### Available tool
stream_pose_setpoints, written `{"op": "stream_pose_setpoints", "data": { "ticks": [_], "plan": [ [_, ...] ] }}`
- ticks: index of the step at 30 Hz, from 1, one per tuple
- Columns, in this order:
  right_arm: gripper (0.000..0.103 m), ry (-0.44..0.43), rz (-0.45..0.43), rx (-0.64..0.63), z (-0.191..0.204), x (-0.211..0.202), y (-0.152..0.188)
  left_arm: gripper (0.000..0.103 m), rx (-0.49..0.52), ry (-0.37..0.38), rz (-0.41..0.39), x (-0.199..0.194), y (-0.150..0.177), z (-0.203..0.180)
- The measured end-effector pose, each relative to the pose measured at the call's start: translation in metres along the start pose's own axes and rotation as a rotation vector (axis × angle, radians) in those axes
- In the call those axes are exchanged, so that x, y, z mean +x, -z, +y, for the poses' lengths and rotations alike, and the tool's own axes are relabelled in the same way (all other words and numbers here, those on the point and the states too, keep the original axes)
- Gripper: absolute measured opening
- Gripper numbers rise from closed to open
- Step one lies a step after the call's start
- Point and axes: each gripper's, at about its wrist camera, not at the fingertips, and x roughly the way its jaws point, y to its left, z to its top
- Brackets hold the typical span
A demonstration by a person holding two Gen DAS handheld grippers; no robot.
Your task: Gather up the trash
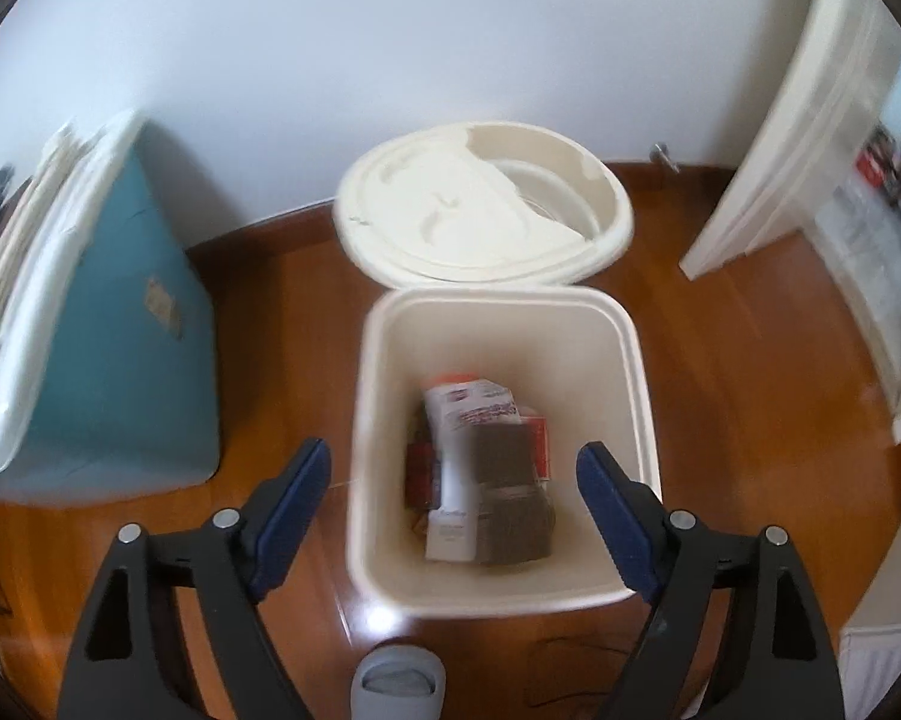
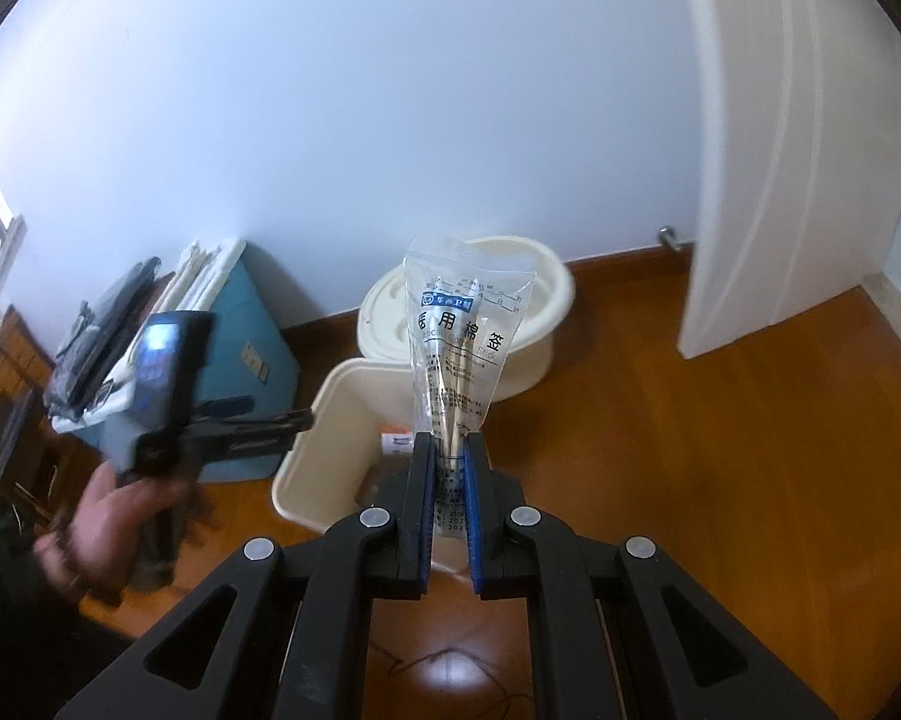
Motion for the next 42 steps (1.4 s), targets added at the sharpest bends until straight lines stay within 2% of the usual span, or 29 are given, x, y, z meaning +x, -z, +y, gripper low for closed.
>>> {"op": "stream_pose_setpoints", "data": {
  "ticks": [3,5,8,10,11,12,13,14,17,21,22,24,27,31,34,38,40,41,42],
  "plan": [
    [0.01,0.001,0.011,-0.033,0.032,0.044,-0.012,0.084,-0.102,-0.005,-0.04,-0.054,-0.007,0.044],
    [0.01,0.002,0.063,-0.003,0.046,0.089,-0.011,0.084,-0.122,0.011,-0.074,-0.089,-0.004,0.063],
    [0.011,0.034,0.177,0.039,0.058,0.157,0.012,0.084,-0.123,0.033,-0.145,-0.135,0.011,0.076],
    [0.017,0.07,0.245,0.0,0.068,0.185,0.024,0.084,-0.133,0.071,-0.182,-0.163,0.026,0.081],
    [0.035,0.098,0.266,-0.021,0.073,0.194,0.027,0.084,-0.132,0.082,-0.201,-0.174,0.033,0.08],
    [0.063,0.136,0.278,-0.031,0.075,0.201,0.031,0.084,-0.125,0.089,-0.219,-0.184,0.039,0.079],
    [0.072,0.154,0.266,-0.025,0.077,0.198,0.031,0.084,-0.118,0.098,-0.232,-0.191,0.043,0.078],
    [0.074,0.164,0.254,-0.011,0.078,0.195,0.03,0.084,-0.105,0.106,-0.243,-0.199,0.048,0.076],
    [0.074,0.167,0.195,0.03,0.081,0.142,0.028,0.084,-0.058,0.101,-0.292,-0.225,0.066,0.067],
    [0.075,0.32,0.079,-0.084,0.103,0.018,0.044,0.084,0.022,0.112,-0.297,-0.253,0.101,0.042],
    [0.076,0.383,0.044,-0.094,0.111,-0.02,0.052,0.084,0.046,0.115,-0.306,-0.266,0.113,0.033],
    [0.092,0.468,-0.003,-0.086,0.123,-0.085,0.068,0.084,0.088,0.125,-0.316,-0.287,0.13,0.018],
    [0.102,0.59,-0.106,-0.048,0.142,-0.185,0.102,0.084,0.125,0.132,-0.336,-0.325,0.162,-0.001],
    [0.103,0.708,-0.151,0.009,0.157,-0.271,0.146,0.084,0.151,0.16,-0.336,-0.37,0.208,-0.019],
    [0.103,0.791,-0.163,0.077,0.166,-0.316,0.176,0.084,0.144,0.102,-0.377,-0.398,0.238,-0.027],
    [0.103,0.86,-0.145,0.14,0.176,-0.352,0.201,0.084,0.117,-0.006,-0.373,-0.416,0.261,-0.03],
    [0.103,0.914,-0.125,0.172,0.181,-0.363,0.212,0.084,0.114,-0.004,-0.36,-0.424,0.274,-0.03],
    [0.103,0.911,-0.121,0.176,0.184,-0.368,0.218,0.084,0.114,0.007,-0.353,-0.426,0.279,-0.029],
    [0.103,0.862,-0.118,0.184,0.187,-0.374,0.226,0.084,0.111,0.037,-0.345,-0.429,0.286,-0.025]
  ]
}}
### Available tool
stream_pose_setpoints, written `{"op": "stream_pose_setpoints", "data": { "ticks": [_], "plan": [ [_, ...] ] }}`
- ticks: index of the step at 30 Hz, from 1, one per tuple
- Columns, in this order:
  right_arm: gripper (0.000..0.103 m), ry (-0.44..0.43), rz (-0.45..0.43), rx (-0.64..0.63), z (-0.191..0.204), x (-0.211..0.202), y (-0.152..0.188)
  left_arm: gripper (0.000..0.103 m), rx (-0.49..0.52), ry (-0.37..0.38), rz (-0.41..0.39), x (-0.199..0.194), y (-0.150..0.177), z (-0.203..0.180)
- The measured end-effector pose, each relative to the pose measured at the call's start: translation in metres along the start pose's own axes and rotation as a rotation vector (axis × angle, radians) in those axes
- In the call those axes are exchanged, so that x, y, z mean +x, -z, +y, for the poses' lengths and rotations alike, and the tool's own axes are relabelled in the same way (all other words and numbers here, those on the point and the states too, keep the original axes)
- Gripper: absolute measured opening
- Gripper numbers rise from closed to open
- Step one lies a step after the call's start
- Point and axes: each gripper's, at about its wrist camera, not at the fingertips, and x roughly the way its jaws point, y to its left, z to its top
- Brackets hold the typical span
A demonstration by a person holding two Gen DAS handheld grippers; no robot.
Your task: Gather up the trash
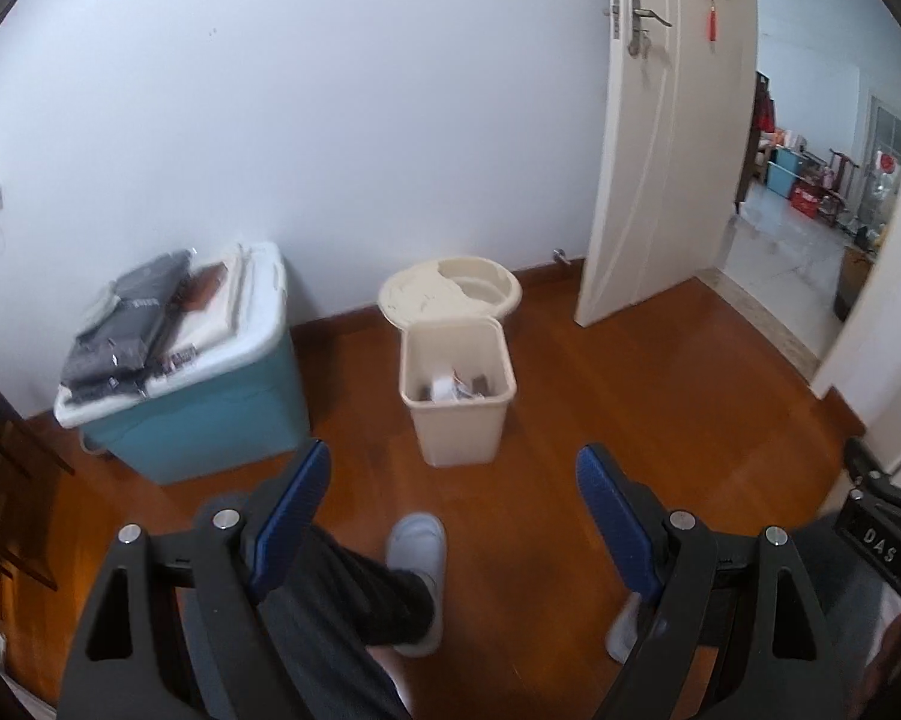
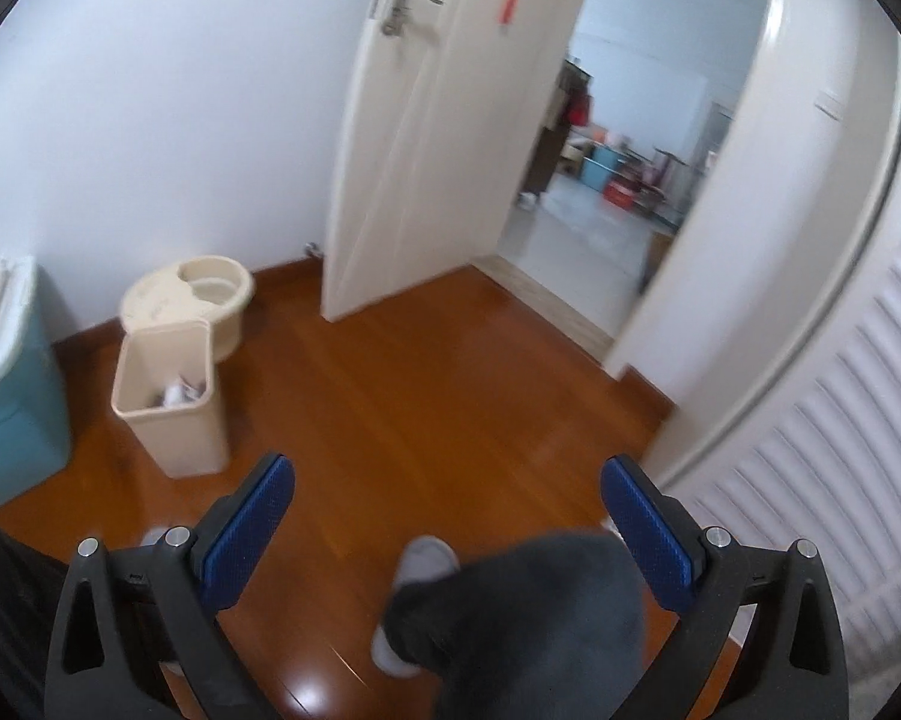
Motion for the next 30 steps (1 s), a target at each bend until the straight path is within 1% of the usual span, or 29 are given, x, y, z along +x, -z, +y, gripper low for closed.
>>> {"op": "stream_pose_setpoints", "data": {
  "ticks": [4,6,8,9,11,13,14,16,20,22,24,26,27,30],
  "plan": [
    [0.103,-0.18,0.051,0.011,-0.009,-0.019,0.022,0.084,-0.003,0.112,0.029,-0.014,0.017,0.007],
    [0.103,-0.341,0.059,-0.021,-0.014,-0.028,0.027,0.084,0.011,0.147,0.022,-0.023,0.022,0.013],
    [0.103,-0.461,0.05,-0.034,-0.024,-0.036,0.028,0.084,0.031,0.16,0.014,-0.03,0.025,0.019],
    [0.103,-0.499,0.038,-0.031,-0.033,-0.042,0.03,0.084,0.037,0.17,0.003,-0.034,0.026,0.023],
    [0.103,-0.563,0.005,-0.034,-0.048,-0.045,0.029,0.084,0.042,0.228,-0.011,-0.04,0.028,0.027],
    [0.103,-0.573,0.006,-0.046,-0.052,-0.043,0.028,0.084,0.054,0.27,0.001,-0.04,0.028,0.029],
    [0.103,-0.599,0.007,-0.041,-0.055,-0.041,0.026,0.084,0.061,0.275,0.002,-0.04,0.028,0.028],
    [0.103,-0.655,0.03,-0.015,-0.058,-0.037,0.024,0.084,0.075,0.268,0.0,-0.042,0.029,0.024],
    [0.103,-0.67,0.064,0.0,-0.053,-0.023,0.02,0.084,0.077,0.251,0.012,-0.04,0.027,0.021],
    [0.103,-0.656,0.075,-0.008,-0.049,-0.023,0.02,0.084,0.066,0.219,0.015,-0.039,0.025,0.022],
    [0.103,-0.638,0.073,-0.012,-0.043,-0.021,0.018,0.084,0.065,0.153,0.016,-0.038,0.023,0.02],
    [0.103,-0.61,0.065,-0.02,-0.036,-0.022,0.017,0.084,0.071,0.105,0.019,-0.035,0.022,0.02],
    [0.103,-0.593,0.06,-0.029,-0.031,-0.022,0.016,0.084,0.07,0.093,0.023,-0.034,0.022,0.02],
    [0.103,-0.605,0.058,-0.052,-0.023,-0.022,0.019,0.084,0.064,0.089,0.027,-0.032,0.021,0.022]
  ]
}}
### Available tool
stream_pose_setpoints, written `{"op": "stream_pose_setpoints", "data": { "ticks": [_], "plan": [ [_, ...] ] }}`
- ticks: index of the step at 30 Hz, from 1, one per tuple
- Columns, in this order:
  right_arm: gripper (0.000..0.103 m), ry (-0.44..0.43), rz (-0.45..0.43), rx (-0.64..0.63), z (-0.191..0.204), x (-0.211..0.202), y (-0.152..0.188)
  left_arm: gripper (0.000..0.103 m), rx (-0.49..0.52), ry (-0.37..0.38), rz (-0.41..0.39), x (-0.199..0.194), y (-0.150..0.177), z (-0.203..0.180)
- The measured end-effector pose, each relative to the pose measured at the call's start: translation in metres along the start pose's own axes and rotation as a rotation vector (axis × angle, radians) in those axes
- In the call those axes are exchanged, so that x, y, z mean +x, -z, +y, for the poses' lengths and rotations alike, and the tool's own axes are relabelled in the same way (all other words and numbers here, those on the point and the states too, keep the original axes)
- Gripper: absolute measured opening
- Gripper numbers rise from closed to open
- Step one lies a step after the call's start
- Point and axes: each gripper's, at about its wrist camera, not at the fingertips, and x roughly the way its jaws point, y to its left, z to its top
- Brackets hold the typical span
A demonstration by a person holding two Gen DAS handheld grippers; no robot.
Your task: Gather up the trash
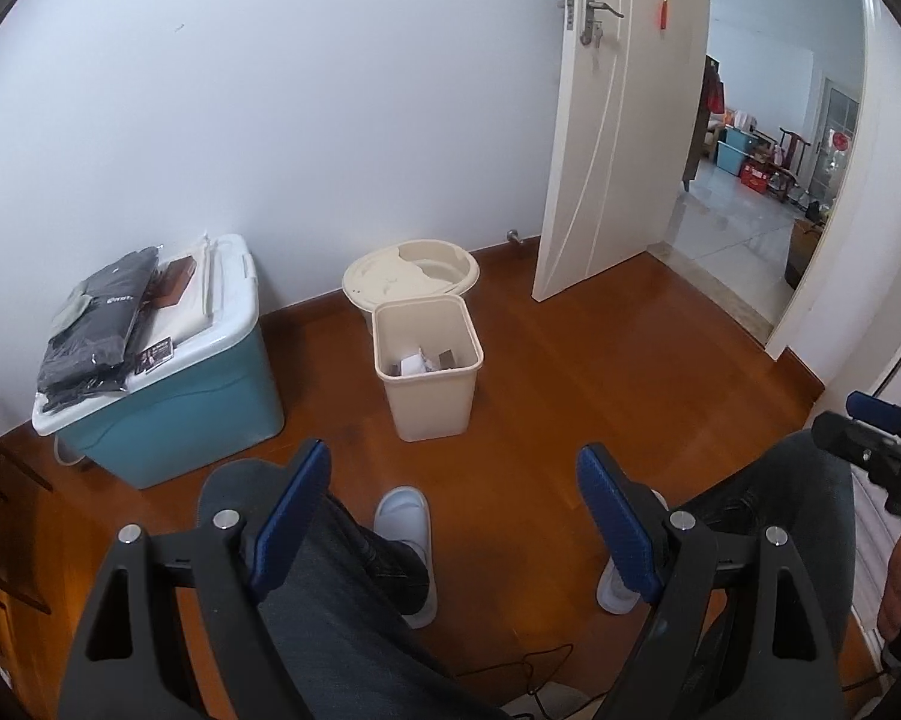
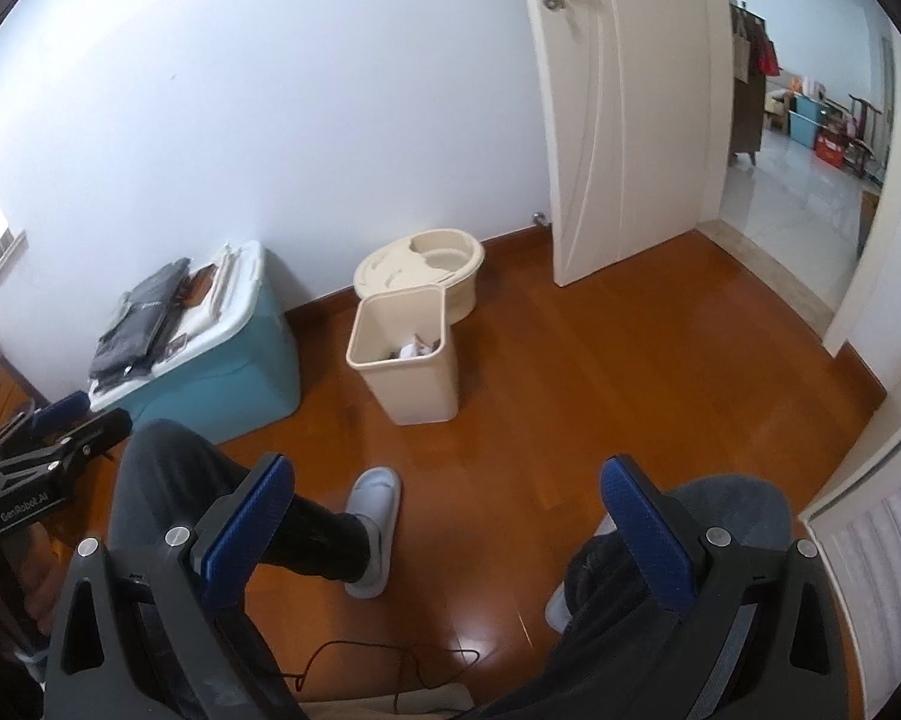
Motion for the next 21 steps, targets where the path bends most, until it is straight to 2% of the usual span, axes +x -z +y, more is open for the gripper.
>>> {"op": "stream_pose_setpoints", "data": {
  "ticks": [7,15,21],
  "plan": [
    [0.103,0.006,0.021,-0.029,0.007,0.011,-0.002,0.084,0.013,0.006,-0.011,-0.003,-0.001,-0.001],
    [0.103,0.02,0.007,-0.051,0.02,0.007,-0.005,0.084,0.012,0.001,-0.033,-0.008,-0.007,0.0],
    [0.103,0.017,0.011,-0.05,0.022,0.008,-0.006,0.084,-0.004,0.005,-0.021,-0.005,-0.009,0.002]
  ]
}}
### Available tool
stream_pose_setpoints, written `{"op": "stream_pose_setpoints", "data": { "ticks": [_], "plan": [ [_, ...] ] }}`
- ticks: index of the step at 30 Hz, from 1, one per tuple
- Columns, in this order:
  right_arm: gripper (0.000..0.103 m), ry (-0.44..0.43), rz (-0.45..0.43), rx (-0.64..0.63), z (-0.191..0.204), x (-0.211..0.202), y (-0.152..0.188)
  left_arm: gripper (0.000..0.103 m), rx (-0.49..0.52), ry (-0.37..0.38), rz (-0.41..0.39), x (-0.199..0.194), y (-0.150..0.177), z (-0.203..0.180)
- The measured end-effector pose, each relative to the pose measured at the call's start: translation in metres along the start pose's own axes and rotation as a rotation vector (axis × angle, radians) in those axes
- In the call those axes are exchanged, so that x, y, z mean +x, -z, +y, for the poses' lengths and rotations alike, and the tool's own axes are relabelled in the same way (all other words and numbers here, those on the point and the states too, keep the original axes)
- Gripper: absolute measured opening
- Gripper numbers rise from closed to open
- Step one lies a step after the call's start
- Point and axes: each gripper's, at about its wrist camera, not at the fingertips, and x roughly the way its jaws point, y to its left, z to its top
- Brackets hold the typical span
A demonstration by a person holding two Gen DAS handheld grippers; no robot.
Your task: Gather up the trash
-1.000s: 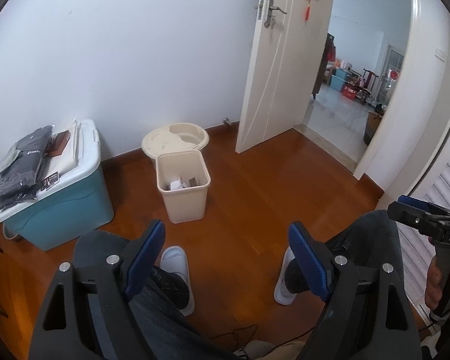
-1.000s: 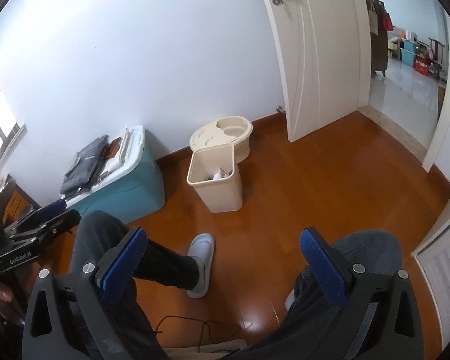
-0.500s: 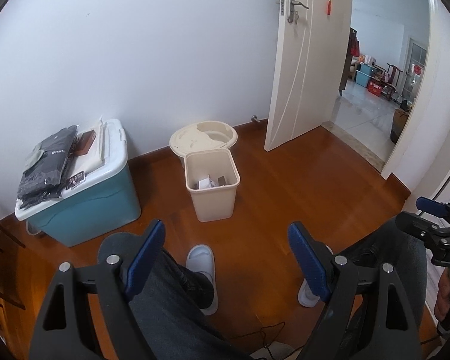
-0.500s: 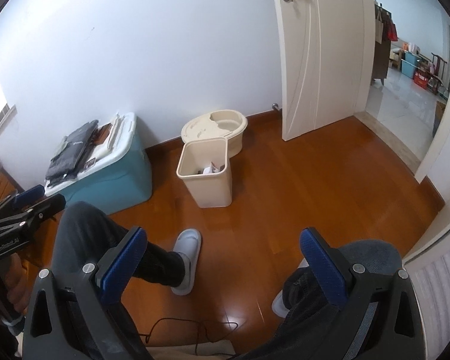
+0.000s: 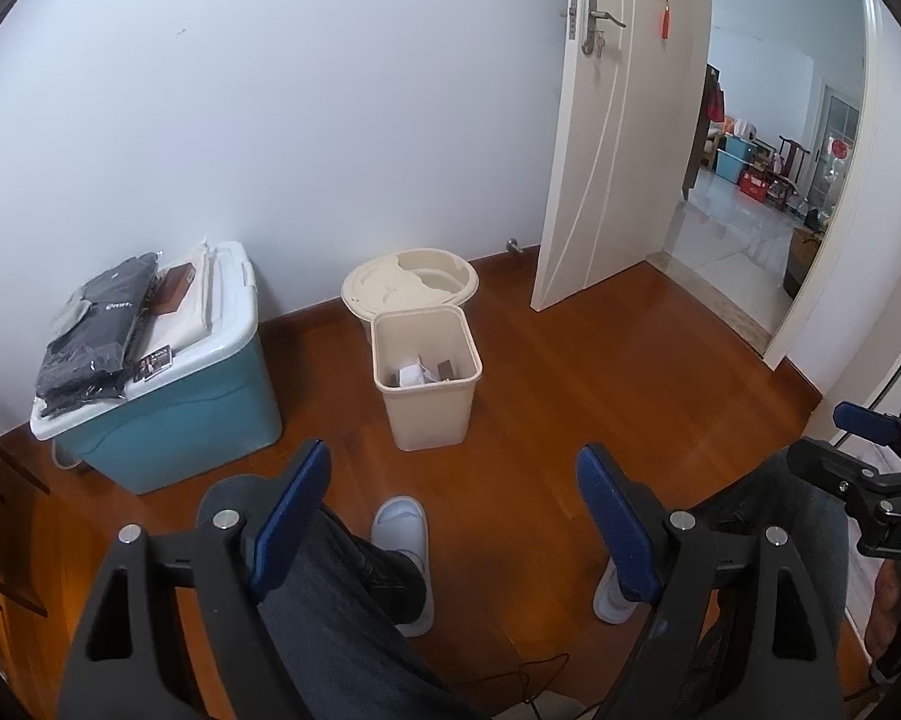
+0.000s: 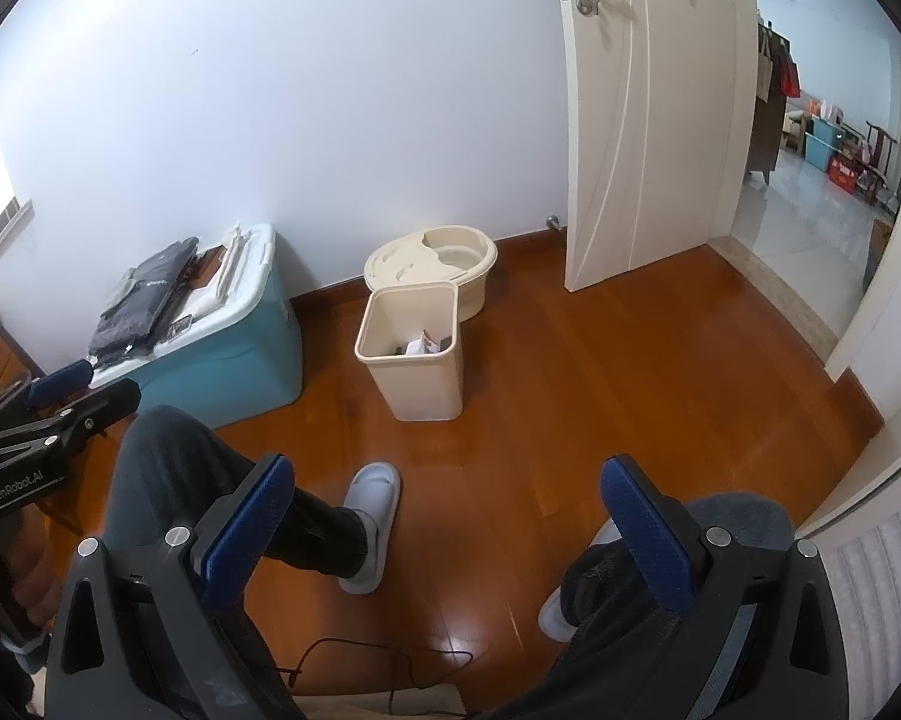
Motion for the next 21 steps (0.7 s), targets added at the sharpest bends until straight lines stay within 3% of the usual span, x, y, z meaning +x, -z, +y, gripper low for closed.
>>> {"op": "stream_pose_setpoints", "data": {
  "ticks": [14,18,21],
  "plan": [
    [0.103,-0.001,0.005,0.005,-0.0038,0.0019,-0.0022,0.084,0.015,-0.013,0.002,0.0026,-0.0003,-0.0019],
    [0.103,0.005,0.01,0.012,-0.0047,0.0038,-0.0029,0.084,-0.006,-0.009,-0.069,-0.0064,0.0022,0.0012],
    [0.103,0.009,0.016,0.024,-0.0065,0.0066,-0.0035,0.084,0.011,0.003,-0.07,-0.0053,0.0027,-0.001]
  ]
}}
